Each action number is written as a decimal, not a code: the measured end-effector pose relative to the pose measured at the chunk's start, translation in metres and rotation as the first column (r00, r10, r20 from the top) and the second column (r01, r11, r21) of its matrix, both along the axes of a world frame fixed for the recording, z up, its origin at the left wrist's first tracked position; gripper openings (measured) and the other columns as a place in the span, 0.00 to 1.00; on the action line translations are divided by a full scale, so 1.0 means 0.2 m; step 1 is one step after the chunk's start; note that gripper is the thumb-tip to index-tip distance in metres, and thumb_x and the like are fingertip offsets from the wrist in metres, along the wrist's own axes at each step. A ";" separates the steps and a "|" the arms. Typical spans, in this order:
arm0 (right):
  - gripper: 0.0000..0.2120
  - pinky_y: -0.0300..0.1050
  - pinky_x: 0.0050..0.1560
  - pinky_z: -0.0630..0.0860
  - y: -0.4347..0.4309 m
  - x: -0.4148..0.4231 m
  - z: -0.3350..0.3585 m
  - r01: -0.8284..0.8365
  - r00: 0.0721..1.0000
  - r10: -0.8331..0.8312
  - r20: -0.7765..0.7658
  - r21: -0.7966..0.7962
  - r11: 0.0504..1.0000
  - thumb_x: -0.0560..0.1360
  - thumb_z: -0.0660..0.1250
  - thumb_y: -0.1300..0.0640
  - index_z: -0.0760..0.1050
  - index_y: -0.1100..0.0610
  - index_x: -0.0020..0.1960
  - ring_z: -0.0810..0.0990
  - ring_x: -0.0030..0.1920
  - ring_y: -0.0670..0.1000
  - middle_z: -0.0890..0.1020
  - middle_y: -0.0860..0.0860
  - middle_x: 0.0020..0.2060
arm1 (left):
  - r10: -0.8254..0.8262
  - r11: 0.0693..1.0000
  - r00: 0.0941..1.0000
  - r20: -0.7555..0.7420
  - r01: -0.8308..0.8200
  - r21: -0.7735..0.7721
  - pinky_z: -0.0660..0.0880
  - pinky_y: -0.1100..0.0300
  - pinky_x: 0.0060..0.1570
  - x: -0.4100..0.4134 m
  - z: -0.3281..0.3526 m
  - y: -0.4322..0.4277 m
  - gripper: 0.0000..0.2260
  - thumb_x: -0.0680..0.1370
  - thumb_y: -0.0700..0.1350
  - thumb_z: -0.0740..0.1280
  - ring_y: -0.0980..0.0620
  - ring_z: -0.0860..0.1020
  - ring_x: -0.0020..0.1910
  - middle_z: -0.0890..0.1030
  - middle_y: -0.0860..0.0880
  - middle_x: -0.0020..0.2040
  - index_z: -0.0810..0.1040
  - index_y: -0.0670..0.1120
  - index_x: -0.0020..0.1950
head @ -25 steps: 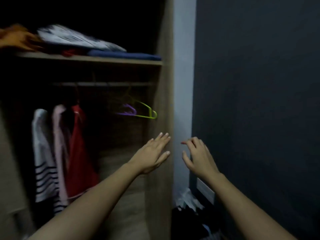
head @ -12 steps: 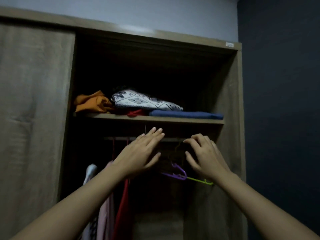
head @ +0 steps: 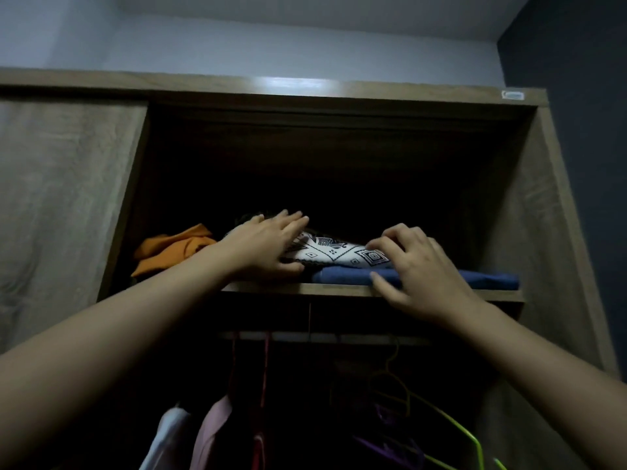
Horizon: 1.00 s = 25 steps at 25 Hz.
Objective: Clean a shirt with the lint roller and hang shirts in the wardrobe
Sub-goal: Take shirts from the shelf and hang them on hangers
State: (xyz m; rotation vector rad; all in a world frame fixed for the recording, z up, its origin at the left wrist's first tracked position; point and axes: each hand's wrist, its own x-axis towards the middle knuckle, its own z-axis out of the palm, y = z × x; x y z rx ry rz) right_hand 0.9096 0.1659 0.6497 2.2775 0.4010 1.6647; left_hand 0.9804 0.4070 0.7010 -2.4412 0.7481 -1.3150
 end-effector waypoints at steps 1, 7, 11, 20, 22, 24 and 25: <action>0.25 0.47 0.57 0.69 0.01 0.03 0.03 -0.024 0.999 0.024 -0.023 0.015 1.000 0.72 0.57 0.42 0.68 0.51 0.65 0.70 0.57 0.50 0.71 0.50 0.57 | 0.048 0.999 0.998 -0.045 -0.048 0.012 0.56 0.48 0.72 0.02 0.02 -0.01 0.37 0.76 0.61 0.60 0.48 0.55 0.76 0.52 0.48 0.78 0.48 0.48 0.77; 0.33 0.53 0.63 0.67 0.10 0.23 0.17 -0.057 0.971 0.101 -0.215 0.204 0.977 0.71 0.62 0.36 0.57 0.46 0.71 0.67 0.65 0.53 0.67 0.50 0.66 | -0.389 0.836 0.905 -0.169 0.270 -0.478 0.72 0.62 0.38 0.07 0.13 -0.01 0.08 0.79 0.47 0.61 0.50 0.78 0.46 0.79 0.48 0.47 0.76 0.49 0.55; 0.42 0.57 0.66 0.68 0.11 0.38 0.36 0.076 0.891 0.079 -0.448 0.319 0.945 0.67 0.70 0.43 0.52 0.45 0.74 0.69 0.67 0.60 0.68 0.57 0.68 | -0.305 0.908 0.904 -0.300 0.180 -0.379 0.70 0.60 0.43 0.10 0.16 -0.01 0.14 0.77 0.51 0.63 0.52 0.75 0.48 0.76 0.49 0.53 0.71 0.51 0.62; 0.22 0.50 0.55 0.75 0.21 0.52 0.43 0.197 0.904 -0.119 -0.411 0.151 0.969 0.70 0.69 0.48 0.71 0.46 0.63 0.77 0.58 0.59 0.77 0.55 0.60 | -0.170 0.920 0.956 -0.238 0.068 -0.386 0.72 0.59 0.50 0.15 0.22 0.00 0.15 0.75 0.41 0.60 0.44 0.76 0.58 0.78 0.43 0.60 0.74 0.47 0.61; 0.20 0.51 0.53 0.74 0.20 0.48 0.44 0.220 0.937 -0.172 -0.304 0.132 0.967 0.72 0.67 0.51 0.70 0.47 0.63 0.77 0.59 0.60 0.77 0.56 0.60 | -0.110 0.927 0.984 -0.141 0.051 -0.371 0.75 0.52 0.54 0.15 0.28 -0.02 0.14 0.75 0.42 0.61 0.41 0.77 0.57 0.78 0.42 0.59 0.75 0.49 0.60; 0.18 0.51 0.51 0.74 0.15 0.41 0.47 0.248 0.955 -0.226 -0.193 0.100 0.964 0.74 0.65 0.51 0.70 0.48 0.63 0.77 0.58 0.60 0.77 0.56 0.59 | -0.055 0.942 0.998 -0.043 0.038 -0.332 0.76 0.44 0.54 0.14 0.32 -0.08 0.14 0.75 0.45 0.62 0.39 0.77 0.56 0.78 0.42 0.59 0.73 0.53 0.61; 0.17 0.51 0.50 0.74 0.12 0.37 0.48 0.264 0.957 -0.248 -0.153 0.091 0.960 0.75 0.64 0.51 0.70 0.48 0.63 0.78 0.58 0.60 0.77 0.56 0.59 | -0.039 0.950 0.999 0.008 0.040 -0.309 0.76 0.43 0.53 0.12 0.34 -0.12 0.15 0.76 0.46 0.63 0.37 0.77 0.56 0.77 0.42 0.59 0.71 0.54 0.63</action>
